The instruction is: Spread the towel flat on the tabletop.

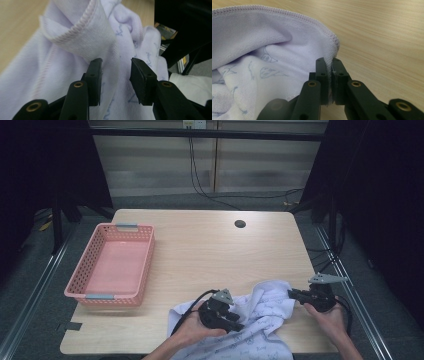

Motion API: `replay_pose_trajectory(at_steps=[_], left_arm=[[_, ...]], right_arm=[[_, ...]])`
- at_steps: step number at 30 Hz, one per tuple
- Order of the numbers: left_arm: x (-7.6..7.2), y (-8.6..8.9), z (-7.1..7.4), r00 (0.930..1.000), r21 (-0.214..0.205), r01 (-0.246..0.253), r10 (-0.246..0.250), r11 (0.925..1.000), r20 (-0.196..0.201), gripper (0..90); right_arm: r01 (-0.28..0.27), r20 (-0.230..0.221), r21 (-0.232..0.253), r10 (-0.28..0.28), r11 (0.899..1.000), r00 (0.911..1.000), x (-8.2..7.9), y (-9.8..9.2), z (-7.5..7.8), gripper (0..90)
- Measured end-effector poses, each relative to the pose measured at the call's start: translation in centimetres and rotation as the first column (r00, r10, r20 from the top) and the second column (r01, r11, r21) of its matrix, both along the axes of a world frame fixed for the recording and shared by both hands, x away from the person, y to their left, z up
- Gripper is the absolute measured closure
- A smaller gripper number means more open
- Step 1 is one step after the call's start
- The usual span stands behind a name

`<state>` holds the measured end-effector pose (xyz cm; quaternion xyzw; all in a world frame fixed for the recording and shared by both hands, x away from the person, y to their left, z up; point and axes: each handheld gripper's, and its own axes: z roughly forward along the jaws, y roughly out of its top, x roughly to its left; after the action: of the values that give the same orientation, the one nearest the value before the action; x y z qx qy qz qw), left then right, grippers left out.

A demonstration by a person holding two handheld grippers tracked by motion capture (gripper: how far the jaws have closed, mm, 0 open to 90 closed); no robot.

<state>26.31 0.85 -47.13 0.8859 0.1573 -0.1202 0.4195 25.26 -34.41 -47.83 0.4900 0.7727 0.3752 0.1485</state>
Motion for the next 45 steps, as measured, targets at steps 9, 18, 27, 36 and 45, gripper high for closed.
replay_pose_trajectory(at_steps=[9,18,27,36,45], left_arm=[[3.1,2.5,0.6,0.9885,-0.060,-0.150,0.151,0.9869,0.014,69.5],[3.3,0.6,-1.3,0.9907,0.019,-0.121,0.120,0.9924,0.064,82.0],[4.1,5.5,1.2,0.9619,-0.137,-0.259,0.268,0.9561,0.052,82.8],[5.2,10.5,-0.1,0.8741,-0.029,-0.481,0.482,0.8764,0.064,83.4],[5.9,11.2,-0.9,0.8431,-0.023,-0.531,0.531,0.8470,0.085,65.3]], right_arm=[[0.001,-0.002,0.006,-0.001,1.000,1.0000,0.4,0.1,-0.1,85.4],[0.002,0.000,0.014,-0.002,1.000,1.0000,0.4,-0.1,-0.1,84.9],[0.019,0.005,0.025,-0.019,1.000,0.9998,0.5,-0.6,0.3,84.5],[0.034,-0.043,0.000,-0.034,0.999,0.9985,1.2,-0.7,-0.3,85.0],[0.011,-0.048,-0.015,-0.012,1.000,0.9988,2.2,0.6,-0.6,85.3]])
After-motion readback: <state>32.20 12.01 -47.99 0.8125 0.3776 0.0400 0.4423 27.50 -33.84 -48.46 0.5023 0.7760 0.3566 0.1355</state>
